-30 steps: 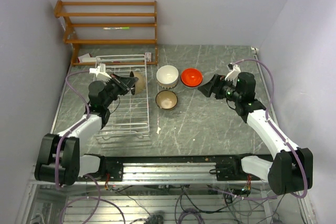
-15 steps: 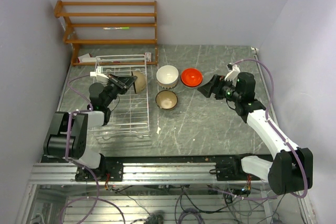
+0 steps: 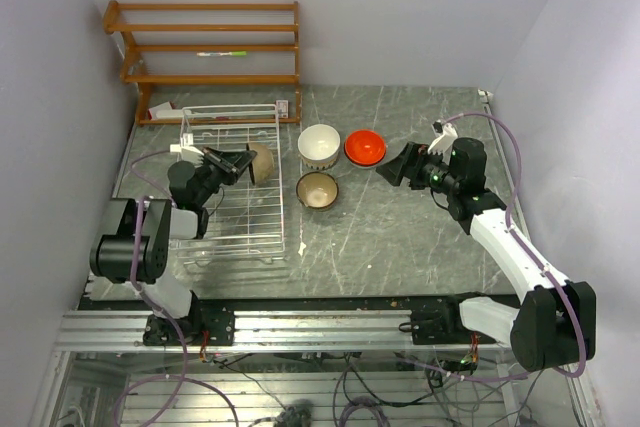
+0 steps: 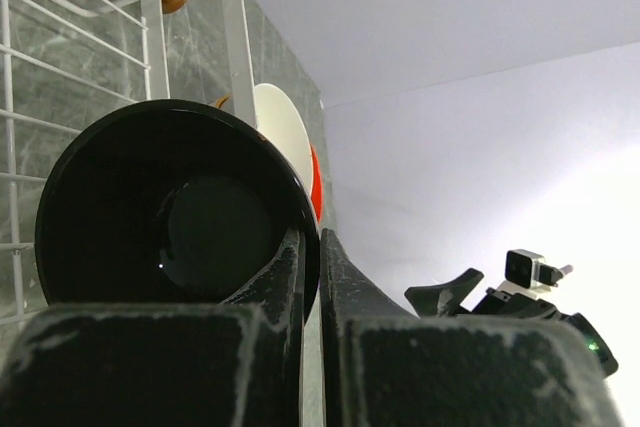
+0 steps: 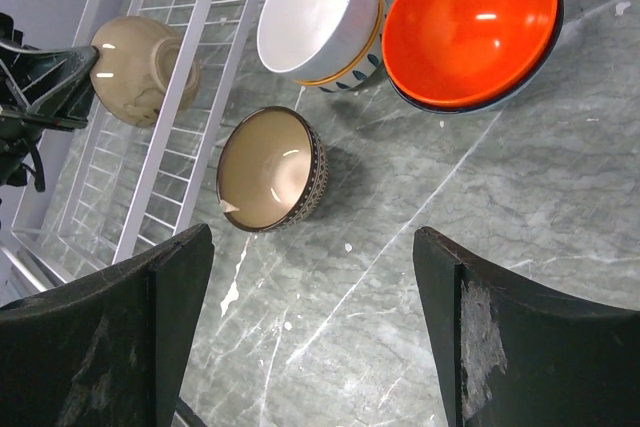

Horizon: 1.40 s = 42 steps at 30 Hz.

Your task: Load the bowls into the dish rack

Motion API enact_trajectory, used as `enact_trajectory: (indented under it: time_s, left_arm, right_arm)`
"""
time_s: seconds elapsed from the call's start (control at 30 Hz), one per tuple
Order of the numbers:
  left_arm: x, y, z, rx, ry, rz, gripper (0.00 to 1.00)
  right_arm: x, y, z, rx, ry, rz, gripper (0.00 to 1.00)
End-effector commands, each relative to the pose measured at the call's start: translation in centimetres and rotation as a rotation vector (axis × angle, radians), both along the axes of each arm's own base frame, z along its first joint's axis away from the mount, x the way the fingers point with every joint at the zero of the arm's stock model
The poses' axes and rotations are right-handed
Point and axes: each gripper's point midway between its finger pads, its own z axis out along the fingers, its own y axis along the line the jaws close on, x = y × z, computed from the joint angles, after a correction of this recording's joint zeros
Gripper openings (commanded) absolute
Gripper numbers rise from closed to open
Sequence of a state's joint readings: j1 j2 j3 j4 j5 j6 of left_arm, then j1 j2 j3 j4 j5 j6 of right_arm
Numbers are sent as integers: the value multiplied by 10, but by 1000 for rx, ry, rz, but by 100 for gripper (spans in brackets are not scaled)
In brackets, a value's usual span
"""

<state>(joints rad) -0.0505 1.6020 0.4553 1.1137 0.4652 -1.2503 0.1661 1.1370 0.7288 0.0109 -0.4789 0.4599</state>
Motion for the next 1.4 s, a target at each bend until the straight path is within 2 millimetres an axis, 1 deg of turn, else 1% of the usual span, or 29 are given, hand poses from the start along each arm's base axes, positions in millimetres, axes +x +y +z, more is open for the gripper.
enact_trajectory:
  time_s: [0.0, 0.1, 0.13, 0.27, 0.43, 0.53, 0.57, 0.63, 0.67, 0.7, 0.73, 0.87, 0.97, 1.1, 1.17, 1.27, 1.37]
  left_arm:
    - [-5, 9, -24, -8, 9, 8, 7]
    - [-12, 9, -41, -20, 37, -2, 7]
    - [-12, 15, -49, -24, 56, 10, 7]
    - [-17, 23, -70, -22, 115, 12, 7]
    - [-24, 35, -97, 49, 237, 25, 7]
    - [-26, 42, -105, 123, 301, 31, 7]
    - [-25, 46, -103, 154, 307, 35, 8]
    - [-27, 53, -107, 196, 350, 45, 13]
    - [-28, 56, -107, 211, 361, 48, 10]
    - [-28, 57, -105, 213, 357, 50, 8]
    - [-29, 59, -101, 209, 345, 53, 7]
    - [-25, 55, -77, 186, 270, 36, 7]
    - [-17, 51, -46, 124, 189, 30, 7]
    - [-4, 47, 11, -9, 26, 37, 7]
    - [5, 46, 29, -75, -16, 41, 7]
    - [16, 44, 44, -139, -40, 55, 7]
    - [27, 45, 48, -193, -39, 108, 7]
  right_arm:
    - [3, 2, 2, -2, -21, 3, 81]
    - [3, 2, 0, -3, -19, 4, 82]
    - [4, 1, 0, -3, -15, 1, 82]
    - [4, 2, -1, -3, -13, 2, 82]
    - [5, 0, -2, -7, -12, -8, 82]
    - [6, 1, -3, -3, -6, -9, 82]
    - [6, 1, -4, 1, -4, -7, 82]
    - [6, 2, -4, 5, -1, -6, 82]
    - [7, 2, -4, 7, -2, -6, 82]
    - [7, 2, -2, 10, -5, -7, 82]
    - [7, 3, -2, 12, -7, -7, 82]
    - [8, 3, 0, 9, -12, -6, 82]
    - [8, 3, 2, 8, -11, -6, 82]
    - [11, 3, 8, 7, -20, -8, 82]
    - [13, 3, 9, 1, -22, -9, 82]
    - [15, 3, 8, -1, -14, -6, 82]
    - [17, 5, 6, 1, -6, 2, 82]
